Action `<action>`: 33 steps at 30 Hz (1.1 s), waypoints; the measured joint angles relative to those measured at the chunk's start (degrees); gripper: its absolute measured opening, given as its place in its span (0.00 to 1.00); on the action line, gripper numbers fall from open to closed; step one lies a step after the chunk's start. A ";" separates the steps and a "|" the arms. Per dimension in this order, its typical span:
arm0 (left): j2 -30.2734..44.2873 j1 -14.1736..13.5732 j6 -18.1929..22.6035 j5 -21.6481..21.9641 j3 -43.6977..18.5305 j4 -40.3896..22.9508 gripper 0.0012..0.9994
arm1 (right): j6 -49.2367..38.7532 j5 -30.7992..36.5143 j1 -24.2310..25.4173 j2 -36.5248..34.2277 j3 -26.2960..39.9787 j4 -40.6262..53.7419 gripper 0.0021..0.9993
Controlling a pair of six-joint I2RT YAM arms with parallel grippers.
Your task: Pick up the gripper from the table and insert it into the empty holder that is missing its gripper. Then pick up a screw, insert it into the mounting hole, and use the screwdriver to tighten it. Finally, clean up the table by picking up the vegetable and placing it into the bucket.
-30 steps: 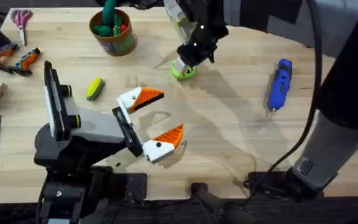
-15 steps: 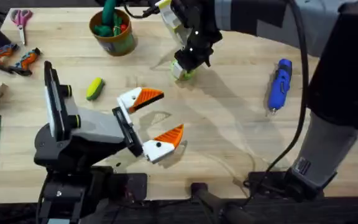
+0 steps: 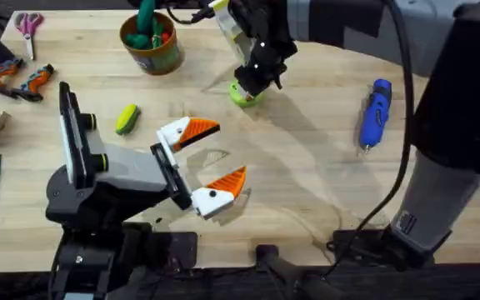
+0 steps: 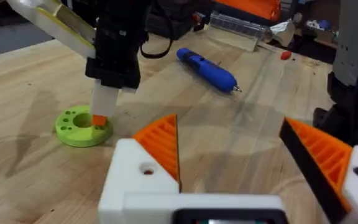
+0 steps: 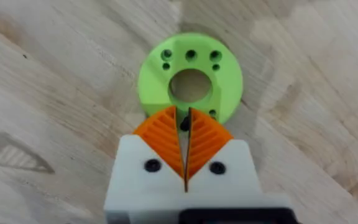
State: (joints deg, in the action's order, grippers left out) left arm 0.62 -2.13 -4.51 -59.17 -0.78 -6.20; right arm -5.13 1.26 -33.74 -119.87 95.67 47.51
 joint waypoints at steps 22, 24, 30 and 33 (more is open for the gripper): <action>0.00 0.00 0.00 0.00 0.00 0.00 0.99 | 0.01 0.82 0.00 0.00 8.63 9.30 0.00; 0.00 0.00 0.00 0.00 0.00 0.00 0.99 | 0.01 0.85 0.00 0.02 10.73 11.22 0.00; 0.01 0.00 0.00 0.00 0.00 0.00 0.99 | -0.01 0.85 -0.05 0.01 20.42 21.69 0.00; 0.00 0.00 0.01 0.00 0.00 0.00 0.99 | -0.08 0.85 -0.42 0.00 24.78 25.48 0.00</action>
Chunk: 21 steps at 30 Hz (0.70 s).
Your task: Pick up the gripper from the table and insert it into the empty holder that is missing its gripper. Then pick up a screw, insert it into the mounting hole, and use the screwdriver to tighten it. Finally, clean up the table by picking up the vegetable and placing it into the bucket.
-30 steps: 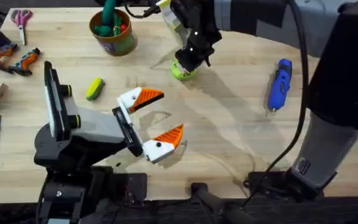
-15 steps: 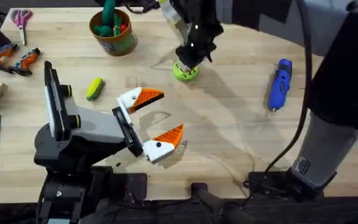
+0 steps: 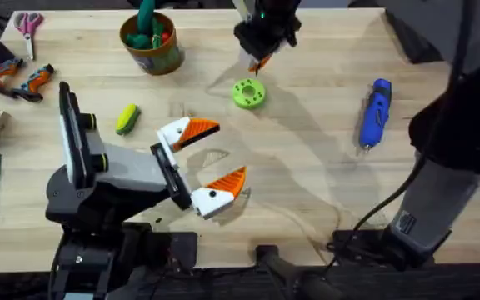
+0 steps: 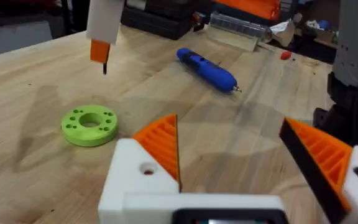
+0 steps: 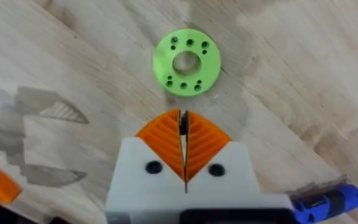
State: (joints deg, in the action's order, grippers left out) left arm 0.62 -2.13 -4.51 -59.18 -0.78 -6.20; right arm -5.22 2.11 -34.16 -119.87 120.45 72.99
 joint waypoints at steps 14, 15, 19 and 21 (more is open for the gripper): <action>0.00 0.00 0.00 0.00 0.00 0.00 0.99 | -3.49 -5.04 -9.01 0.02 17.46 11.02 0.00; 0.00 0.00 0.01 0.00 0.00 0.00 0.99 | -3.64 -5.20 -10.08 0.02 18.16 11.38 0.00; 0.00 0.00 -0.01 0.00 0.00 0.00 0.99 | -3.86 -5.45 -13.81 0.02 20.36 12.36 0.00; 0.00 0.00 0.00 0.00 0.00 0.00 0.99 | -4.04 -5.64 -16.76 0.02 21.83 13.44 0.00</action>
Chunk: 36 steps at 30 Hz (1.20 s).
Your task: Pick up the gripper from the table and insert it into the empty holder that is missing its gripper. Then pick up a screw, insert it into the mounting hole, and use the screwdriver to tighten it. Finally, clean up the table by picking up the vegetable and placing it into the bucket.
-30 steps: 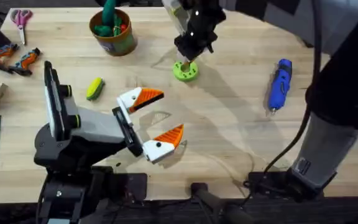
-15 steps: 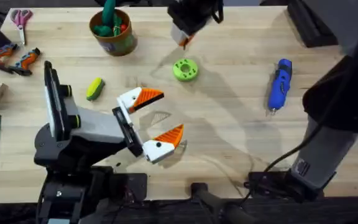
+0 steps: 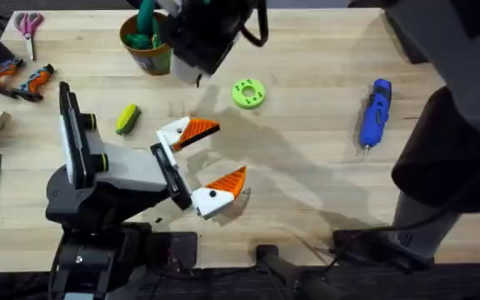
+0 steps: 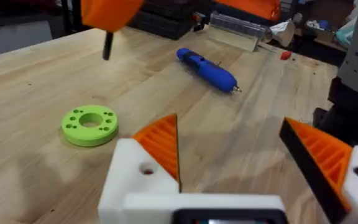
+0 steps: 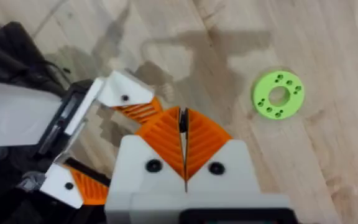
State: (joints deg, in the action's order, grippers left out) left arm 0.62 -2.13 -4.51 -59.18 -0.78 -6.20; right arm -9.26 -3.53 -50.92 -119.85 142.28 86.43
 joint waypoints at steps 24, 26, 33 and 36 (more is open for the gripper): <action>0.00 0.00 -0.01 0.00 0.00 0.00 0.99 | -0.02 -0.39 -8.48 0.00 0.39 1.76 0.00; 0.00 0.00 0.01 0.00 0.00 0.00 0.99 | -0.02 -0.42 -8.79 -0.01 0.39 1.76 0.00; 0.00 0.00 0.00 0.00 0.00 0.00 0.99 | -0.02 -0.42 -9.20 -1.37 0.41 1.40 0.00; 0.00 0.00 0.01 0.00 0.00 0.00 0.99 | -0.02 -0.42 -9.18 -2.81 0.41 1.12 0.00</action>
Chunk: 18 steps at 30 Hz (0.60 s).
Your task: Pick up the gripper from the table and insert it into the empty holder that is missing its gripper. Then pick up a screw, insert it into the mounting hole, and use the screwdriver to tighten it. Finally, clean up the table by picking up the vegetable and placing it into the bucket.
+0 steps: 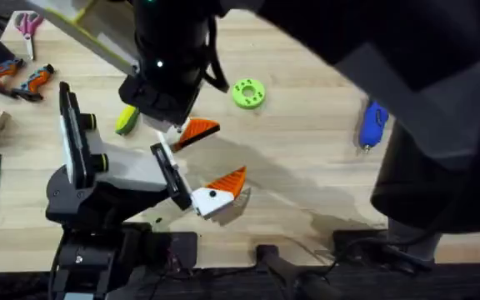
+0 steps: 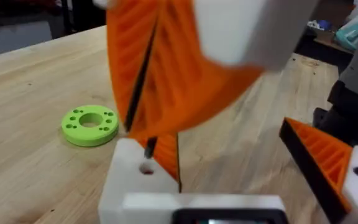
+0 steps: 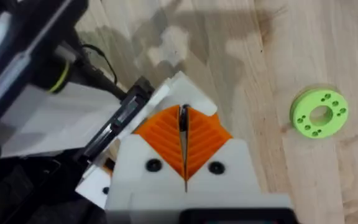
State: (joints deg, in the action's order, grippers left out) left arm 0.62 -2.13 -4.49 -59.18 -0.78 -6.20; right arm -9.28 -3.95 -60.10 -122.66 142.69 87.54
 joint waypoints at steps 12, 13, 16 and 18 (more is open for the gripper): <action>0.00 0.00 -0.02 0.00 0.00 0.00 0.99 | 0.00 0.00 0.00 -1.26 0.00 0.74 0.00; 0.00 0.00 0.00 0.00 0.00 0.00 0.99 | 0.00 0.00 0.00 -1.26 0.00 0.76 0.00; 0.00 0.00 0.00 0.00 0.00 0.00 0.99 | 0.00 0.00 0.00 -1.26 0.00 0.77 0.00; 0.00 0.00 0.00 0.00 0.00 0.00 0.99 | 0.00 0.00 0.00 -1.26 -0.02 0.77 0.00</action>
State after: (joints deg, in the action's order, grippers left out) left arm 0.62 -2.13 -4.49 -59.18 -0.78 -6.20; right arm -9.28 -3.95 -60.10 -123.92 142.67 88.31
